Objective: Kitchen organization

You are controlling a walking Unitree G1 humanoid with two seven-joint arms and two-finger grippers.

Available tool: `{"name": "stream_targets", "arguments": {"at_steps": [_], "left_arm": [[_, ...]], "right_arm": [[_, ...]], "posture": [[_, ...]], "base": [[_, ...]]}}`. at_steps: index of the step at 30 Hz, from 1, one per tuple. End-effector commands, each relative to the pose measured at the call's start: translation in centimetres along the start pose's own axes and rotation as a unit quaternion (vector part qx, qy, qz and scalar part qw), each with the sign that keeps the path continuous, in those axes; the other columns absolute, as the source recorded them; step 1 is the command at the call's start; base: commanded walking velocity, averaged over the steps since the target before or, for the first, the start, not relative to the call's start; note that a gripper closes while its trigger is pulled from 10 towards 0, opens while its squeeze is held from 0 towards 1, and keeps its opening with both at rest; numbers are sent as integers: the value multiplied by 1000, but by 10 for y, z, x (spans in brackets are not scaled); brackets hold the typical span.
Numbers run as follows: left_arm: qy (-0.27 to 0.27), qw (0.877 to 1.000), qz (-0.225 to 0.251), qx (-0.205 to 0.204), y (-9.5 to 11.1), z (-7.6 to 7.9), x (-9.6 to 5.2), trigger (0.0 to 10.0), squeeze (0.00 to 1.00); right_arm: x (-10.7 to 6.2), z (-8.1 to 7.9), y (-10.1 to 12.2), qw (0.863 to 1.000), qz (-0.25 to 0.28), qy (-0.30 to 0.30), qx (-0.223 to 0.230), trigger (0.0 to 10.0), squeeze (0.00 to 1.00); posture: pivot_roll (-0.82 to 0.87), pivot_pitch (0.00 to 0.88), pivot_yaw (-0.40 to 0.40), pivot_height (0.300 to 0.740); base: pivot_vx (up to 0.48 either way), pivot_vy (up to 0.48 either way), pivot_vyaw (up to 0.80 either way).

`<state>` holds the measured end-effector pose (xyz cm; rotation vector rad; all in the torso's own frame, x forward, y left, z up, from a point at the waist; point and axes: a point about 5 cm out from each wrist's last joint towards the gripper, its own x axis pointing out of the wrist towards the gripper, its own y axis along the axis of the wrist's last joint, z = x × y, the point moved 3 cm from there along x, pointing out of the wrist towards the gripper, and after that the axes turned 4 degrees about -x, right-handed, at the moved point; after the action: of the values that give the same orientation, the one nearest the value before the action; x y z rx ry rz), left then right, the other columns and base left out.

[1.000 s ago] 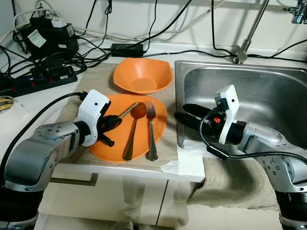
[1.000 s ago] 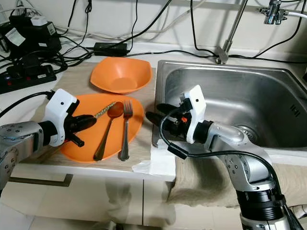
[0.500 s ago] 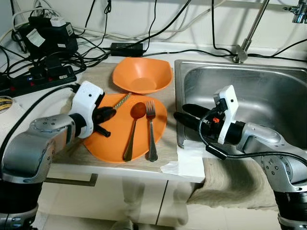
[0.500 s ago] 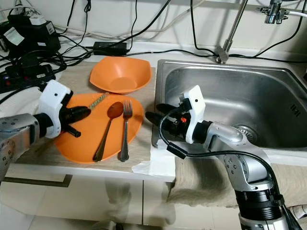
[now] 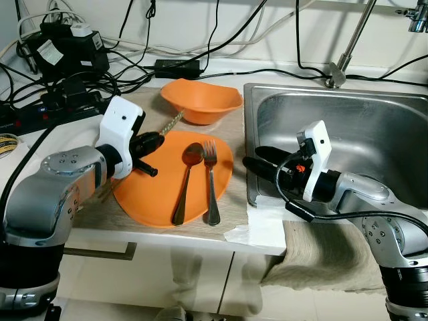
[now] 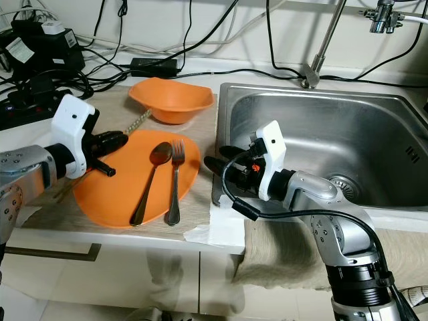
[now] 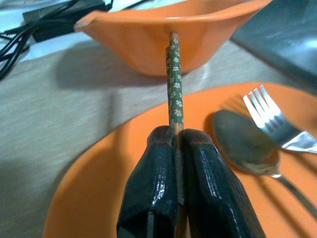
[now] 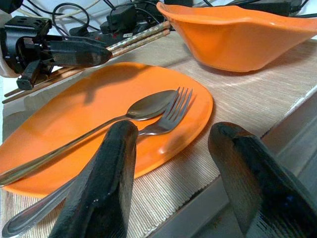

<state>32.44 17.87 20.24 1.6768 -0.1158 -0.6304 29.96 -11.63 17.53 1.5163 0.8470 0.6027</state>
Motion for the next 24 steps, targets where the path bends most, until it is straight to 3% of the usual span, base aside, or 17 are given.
{"name": "stream_targets", "arguments": {"at_steps": [1, 5, 10, 13, 19, 24], "left_arm": [[6, 1000, -30, 2, -11, -4, 0, 0, 0], [14, 999, -43, 2, -17, -7, 0, 0, 0], [25, 995, -96, 14, -45, -15, -4, 0, 0], [19, 994, -107, 14, -51, -14, -6, 0, 0], [6, 994, -111, 20, -53, -10, -11, 0, 0], [0, 996, -82, 35, -35, -8, -19, 0, 0]], "right_arm": [[1, -1, 3, 1000, 4, 0, -9, 10000, 0], [1, 0, 3, 1000, 4, 0, -9, 10000, 0], [0, 0, 1, 1000, 1, -1, -8, 10000, 0], [0, 1, 0, 1000, 0, -1, -7, 10000, 0], [0, 1, 0, 1000, -1, -1, -7, 10000, 0], [-1, 3, -3, 1000, -6, -3, -7, 10000, 0]], "posture": [[113, 0, -3, 740], [114, 0, -5, 740], [116, 0, -6, 740], [116, 0, -7, 740], [117, 0, -6, 740], [127, 0, -12, 740]], "base": [[0, 0, 0], [0, 0, 0], [0, 0, 0], [0, 0, 0], [0, 0, 0], [0, 0, 0]]}}
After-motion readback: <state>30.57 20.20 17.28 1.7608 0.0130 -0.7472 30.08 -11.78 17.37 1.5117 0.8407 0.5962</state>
